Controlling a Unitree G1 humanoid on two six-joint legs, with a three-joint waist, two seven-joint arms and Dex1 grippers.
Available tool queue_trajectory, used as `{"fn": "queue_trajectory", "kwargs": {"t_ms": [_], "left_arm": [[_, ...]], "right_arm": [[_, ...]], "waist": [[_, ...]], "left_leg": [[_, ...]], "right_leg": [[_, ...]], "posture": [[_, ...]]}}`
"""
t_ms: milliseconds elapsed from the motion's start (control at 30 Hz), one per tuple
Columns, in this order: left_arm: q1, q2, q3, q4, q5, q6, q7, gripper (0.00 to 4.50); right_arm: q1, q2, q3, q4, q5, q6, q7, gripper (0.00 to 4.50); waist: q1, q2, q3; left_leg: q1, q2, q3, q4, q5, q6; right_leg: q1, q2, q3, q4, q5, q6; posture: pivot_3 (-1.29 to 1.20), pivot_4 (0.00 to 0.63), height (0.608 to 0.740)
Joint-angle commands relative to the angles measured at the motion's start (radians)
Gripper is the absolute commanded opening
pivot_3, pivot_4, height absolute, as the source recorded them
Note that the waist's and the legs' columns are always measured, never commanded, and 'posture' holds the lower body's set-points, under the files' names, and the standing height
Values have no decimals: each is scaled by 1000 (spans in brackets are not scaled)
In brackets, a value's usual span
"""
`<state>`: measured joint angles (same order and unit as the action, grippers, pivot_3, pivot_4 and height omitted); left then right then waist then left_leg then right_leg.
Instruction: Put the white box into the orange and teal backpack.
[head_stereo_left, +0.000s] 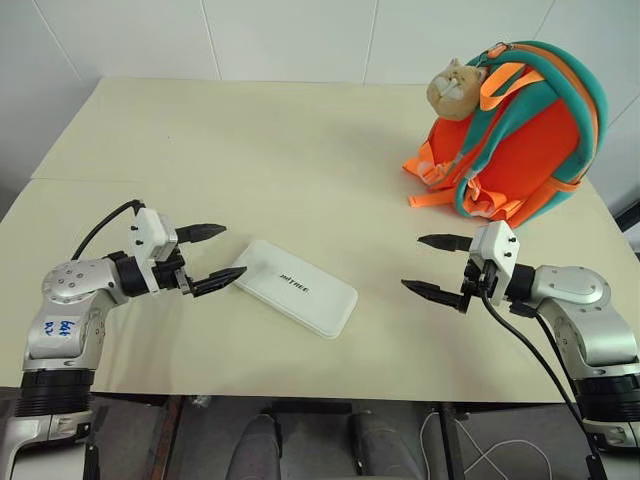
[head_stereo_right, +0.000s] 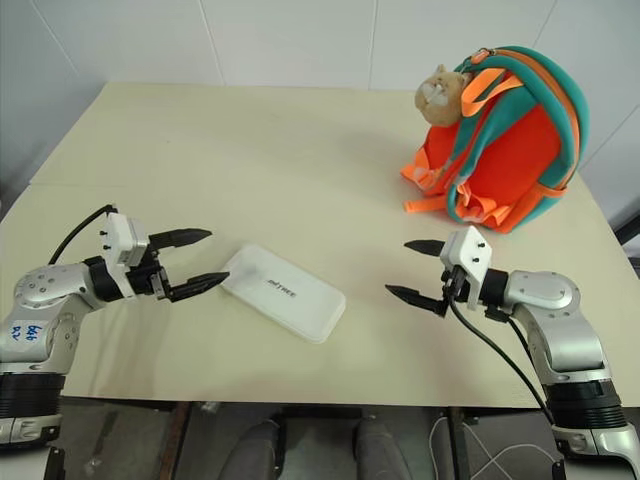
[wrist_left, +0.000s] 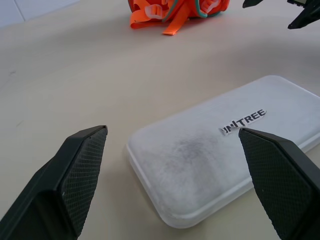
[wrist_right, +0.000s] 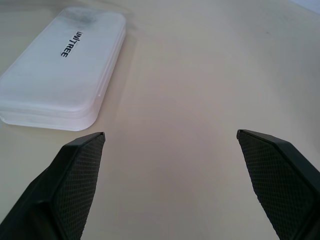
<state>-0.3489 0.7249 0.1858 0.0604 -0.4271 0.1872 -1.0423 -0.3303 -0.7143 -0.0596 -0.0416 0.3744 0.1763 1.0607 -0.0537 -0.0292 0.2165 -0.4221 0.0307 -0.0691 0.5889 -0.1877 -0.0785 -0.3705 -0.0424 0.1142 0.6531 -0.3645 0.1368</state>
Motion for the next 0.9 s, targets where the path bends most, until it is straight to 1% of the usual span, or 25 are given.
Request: {"fn": "queue_trajectory", "kwargs": {"t_ms": [33, 200, 300, 333, 400, 433, 567, 667, 767, 800, 900], "left_arm": [[-16, -2, 4, -16, 6, -31, 2, 4500], [-16, -11, -3, -6, 31, -70, 20, 4500], [-43, 2, -8, 48, 55, -97, 6, 4500], [-55, 9, -7, 76, 62, -108, 2, 4317], [-101, 24, 3, 161, 89, -140, 10, 3905], [-120, 31, 3, 198, 101, -156, 11, 3605], [-172, 48, -9, 322, 143, -217, 2, 2298], [-214, 35, -29, 412, 178, -275, 7, 1332], [-254, 19, -40, 481, 201, -305, 25, 339], [-265, 11, -49, 500, 206, -312, 18, 53], [-285, -42, -95, 532, 225, -315, 4, 53]], "right_arm": [[2, -14, -18, -18, 15, 0, 17, 4466], [19, 17, 21, -1, -17, -29, 9, 4466], [19, 27, 47, -8, -30, -35, 18, 4466], [22, 31, 55, -14, -35, -36, 13, 4295], [42, 39, 74, -25, -51, -50, 7, 3837], [53, 42, 82, -27, -59, -56, 5, 3487], [104, 54, 139, -36, -119, -122, 1, 2089], [132, 105, 168, -57, -119, -111, -30, 990], [141, 138, 191, -75, -138, -102, -58, 1], [140, 146, 201, -80, -147, -99, -66, 0], [126, 180, 224, -74, -175, -94, -108, 0]], "waist": [[0, 0, 0], [1, 0, 0], [1, 0, 0], [1, 0, 0], [1, 0, 0], [1, 0, 0], [1, 0, 0], [0, 0, 0], [1, 0, 0], [2, 0, 0], [3, 0, 0]], "left_leg": [[0, 0, 0, 0, 0, 0], [0, 0, 0, 0, 0, 0], [0, 0, 0, 1, 0, 0], [0, 0, 0, 1, 0, 0], [0, 0, 0, 2, 0, 0], [0, 0, 0, 2, 0, 0], [0, -1, 0, 2, 0, 0], [0, 0, 0, 1, 0, 0], [0, 0, 0, 2, 0, 0], [0, 0, -1, 3, 0, 0], [0, -1, 0, 4, 1, 0]], "right_leg": [[0, 0, 0, 0, 0, 0], [0, 0, 0, 0, 0, 0], [0, 0, 0, 1, 0, 0], [0, 0, 0, 1, 0, 0], [0, 0, 0, 1, 0, 0], [0, 0, 0, 1, 0, 0], [0, 0, 0, 1, 0, 0], [0, 0, 0, 1, 0, 1], [0, 1, 0, 4, 0, 0], [0, 1, 0, 4, 0, 1], [0, 1, 0, 5, 0, 1]], "posture": [[0, 150, 740], [0, 150, 740], [0, 150, 740], [0, 150, 740], [0, 150, 740], [0, 150, 740], [0, 150, 740], [0, 150, 740], [0, 150, 740], [0, 150, 740], [0, 150, 740]]}}
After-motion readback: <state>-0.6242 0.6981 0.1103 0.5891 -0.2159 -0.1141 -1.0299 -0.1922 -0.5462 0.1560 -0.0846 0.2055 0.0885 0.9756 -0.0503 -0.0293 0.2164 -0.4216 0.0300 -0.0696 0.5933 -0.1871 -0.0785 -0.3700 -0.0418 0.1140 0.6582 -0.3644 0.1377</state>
